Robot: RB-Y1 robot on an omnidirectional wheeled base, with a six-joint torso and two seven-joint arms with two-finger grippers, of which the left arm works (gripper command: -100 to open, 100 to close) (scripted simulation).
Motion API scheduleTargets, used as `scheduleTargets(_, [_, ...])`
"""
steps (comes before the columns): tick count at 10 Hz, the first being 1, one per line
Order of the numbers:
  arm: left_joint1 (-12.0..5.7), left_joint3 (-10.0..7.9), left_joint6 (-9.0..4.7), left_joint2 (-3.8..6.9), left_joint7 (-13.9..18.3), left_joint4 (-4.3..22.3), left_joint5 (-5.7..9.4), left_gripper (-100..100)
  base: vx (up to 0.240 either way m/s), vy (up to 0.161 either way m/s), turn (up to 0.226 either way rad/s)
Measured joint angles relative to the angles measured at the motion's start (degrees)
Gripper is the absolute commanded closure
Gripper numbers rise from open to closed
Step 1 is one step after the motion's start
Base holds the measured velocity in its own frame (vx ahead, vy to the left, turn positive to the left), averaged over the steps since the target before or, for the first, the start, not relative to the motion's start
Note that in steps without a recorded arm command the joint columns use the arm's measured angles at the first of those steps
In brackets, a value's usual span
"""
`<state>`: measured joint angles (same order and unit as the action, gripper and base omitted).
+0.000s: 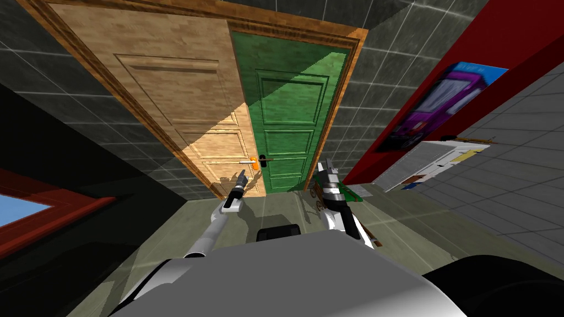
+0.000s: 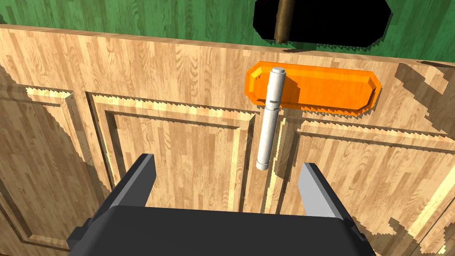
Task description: Pull the door open
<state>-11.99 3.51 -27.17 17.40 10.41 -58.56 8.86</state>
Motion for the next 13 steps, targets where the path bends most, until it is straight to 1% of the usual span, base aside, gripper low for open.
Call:
scheduleTargets(2, [-1.68, 0.05, -0.26, 0.76, 0.3, 3.3, 0.63, -100, 0.085, 0.027, -0.050])
scheduleTargets(4, [-3.12, 0.12, -0.76, 1.28, 0.5, 6.5, 1.16, -100, 0.085, 0.036, -0.034])
scheduleTargets(5, [-3.58, 0.10, -0.66, 1.56, 0.5, 7.4, 1.42, -100, 0.076, 0.035, -0.038])
scheduleTargets(6, [-4.48, 0.12, -0.73, 1.84, 0.6, 8.9, 1.69, -100, 0.073, 0.028, -0.038])
scheduleTargets(8, [-5.57, 0.15, -0.95, 2.36, 0.8, 11.3, 2.17, -100, 0.067, 0.016, -0.036])
scheduleTargets(9, [-6.10, 0.12, -0.97, 2.47, 0.7, 12.3, 2.37, -100, 0.077, 0.020, -0.029])
scheduleTargets(10, [-6.88, 0.20, -1.28, 2.74, 0.9, 13.9, 2.58, -100, 0.072, 0.003, -0.030])
scheduleTargets(11, [-8.05, 0.36, -1.83, 3.14, 1.2, 16.1, 2.78, -100, 0.104, 0.014, -0.055])
scheduleTargets(12, [-8.89, 0.43, -2.08, 3.59, 1.5, 17.8, 3.12, -100, 0.109, 0.029, -0.051])
scheduleTargets(13, [-9.43, 0.40, -1.99, 3.90, 1.5, 18.9, 3.44, -100, 0.101, 0.034, -0.037])
